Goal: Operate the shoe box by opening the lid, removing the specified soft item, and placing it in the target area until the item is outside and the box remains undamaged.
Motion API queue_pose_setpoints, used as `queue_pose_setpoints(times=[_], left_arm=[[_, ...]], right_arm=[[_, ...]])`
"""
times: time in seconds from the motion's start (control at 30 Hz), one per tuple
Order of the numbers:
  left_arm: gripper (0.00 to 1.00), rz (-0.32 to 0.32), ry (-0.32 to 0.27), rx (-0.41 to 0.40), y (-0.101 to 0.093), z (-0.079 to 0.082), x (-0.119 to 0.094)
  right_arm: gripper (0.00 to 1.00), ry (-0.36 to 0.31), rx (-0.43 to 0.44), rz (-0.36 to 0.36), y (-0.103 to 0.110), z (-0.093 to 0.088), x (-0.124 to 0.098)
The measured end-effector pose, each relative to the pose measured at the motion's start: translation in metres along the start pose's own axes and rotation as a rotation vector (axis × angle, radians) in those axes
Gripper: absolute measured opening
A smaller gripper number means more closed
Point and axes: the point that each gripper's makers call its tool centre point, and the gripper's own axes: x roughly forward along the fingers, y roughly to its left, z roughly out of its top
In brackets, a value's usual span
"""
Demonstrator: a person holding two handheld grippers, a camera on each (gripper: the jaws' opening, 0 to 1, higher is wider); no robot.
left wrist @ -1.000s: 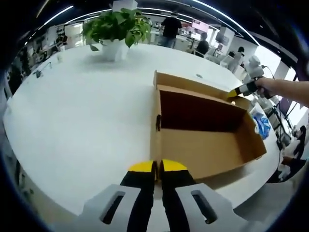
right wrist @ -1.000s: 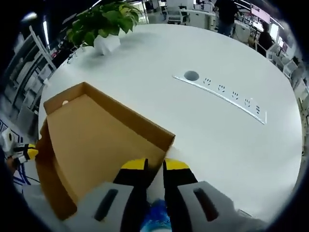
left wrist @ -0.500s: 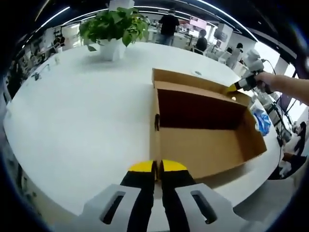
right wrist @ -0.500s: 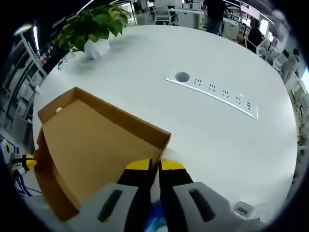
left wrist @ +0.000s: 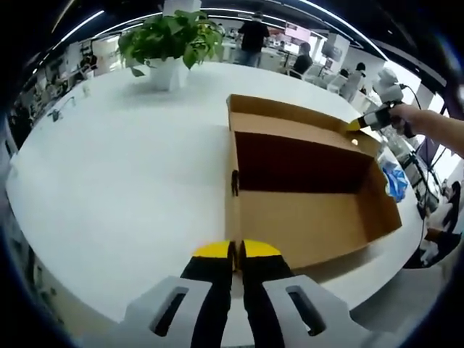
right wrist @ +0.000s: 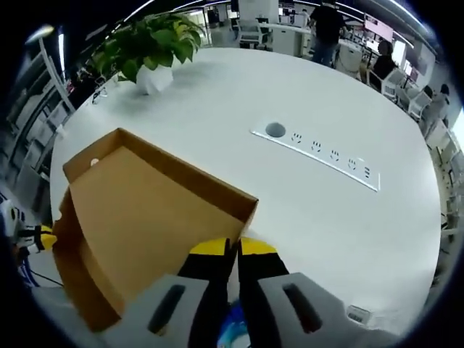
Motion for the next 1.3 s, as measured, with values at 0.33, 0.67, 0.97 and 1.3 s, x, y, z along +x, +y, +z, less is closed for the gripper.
queue_pose_setpoints(times=[0.33, 0.67, 0.97, 1.3], left_arm=[[0.0, 0.003, -0.003, -0.012, 0.0, 0.0, 0.0], [0.0, 0.004, 0.0, -0.009, 0.0, 0.0, 0.0], [0.0, 0.005, 0.001, -0.005, -0.001, 0.0, 0.0], [0.0, -0.005, -0.005, -0.012, -0.001, 0.0, -0.001]], right_arm=[[0.01, -0.074, -0.043, -0.001, 0.002, 0.014, -0.018], [0.0, -0.14, -0.034, 0.002, 0.005, 0.02, -0.037], [0.0, -0.203, -0.033, 0.01, 0.01, 0.028, -0.054], [0.0, -0.283, -0.066, 0.005, 0.019, 0.032, -0.076]])
